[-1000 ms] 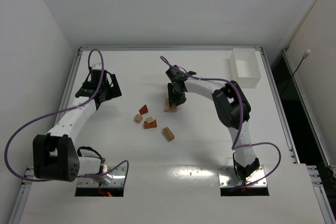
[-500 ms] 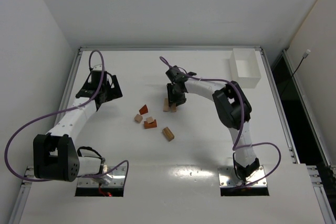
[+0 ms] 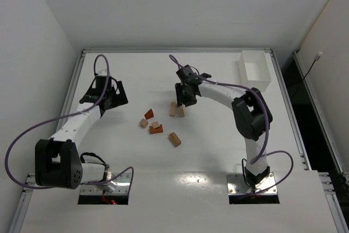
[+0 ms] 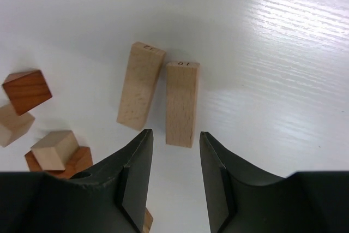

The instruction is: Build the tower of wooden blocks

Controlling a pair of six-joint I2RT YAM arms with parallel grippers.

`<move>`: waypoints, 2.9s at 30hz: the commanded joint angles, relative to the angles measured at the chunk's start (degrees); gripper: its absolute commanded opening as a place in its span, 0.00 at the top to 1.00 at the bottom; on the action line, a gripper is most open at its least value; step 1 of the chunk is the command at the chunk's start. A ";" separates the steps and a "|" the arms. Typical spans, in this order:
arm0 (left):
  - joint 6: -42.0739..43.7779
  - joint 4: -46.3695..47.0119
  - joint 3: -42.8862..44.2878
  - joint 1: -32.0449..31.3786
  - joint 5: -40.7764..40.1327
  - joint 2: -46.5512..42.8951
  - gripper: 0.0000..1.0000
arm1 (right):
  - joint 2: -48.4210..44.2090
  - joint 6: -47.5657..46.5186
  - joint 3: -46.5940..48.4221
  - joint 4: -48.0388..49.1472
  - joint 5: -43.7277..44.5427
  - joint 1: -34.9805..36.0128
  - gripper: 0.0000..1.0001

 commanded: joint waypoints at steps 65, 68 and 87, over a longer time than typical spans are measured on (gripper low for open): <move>-10.92 -11.97 40.59 -40.37 -15.28 37.20 0.02 | -55.89 -26.35 -36.17 -4.48 8.15 -24.35 0.30; -14.17 -12.50 39.10 -40.37 -16.44 37.20 0.01 | -56.50 -26.35 -36.70 -4.48 8.15 -24.35 0.30; -20.60 -12.50 38.31 -40.37 -9.32 42.38 0.01 | -57.03 -26.88 -36.70 -4.48 7.01 -24.35 0.30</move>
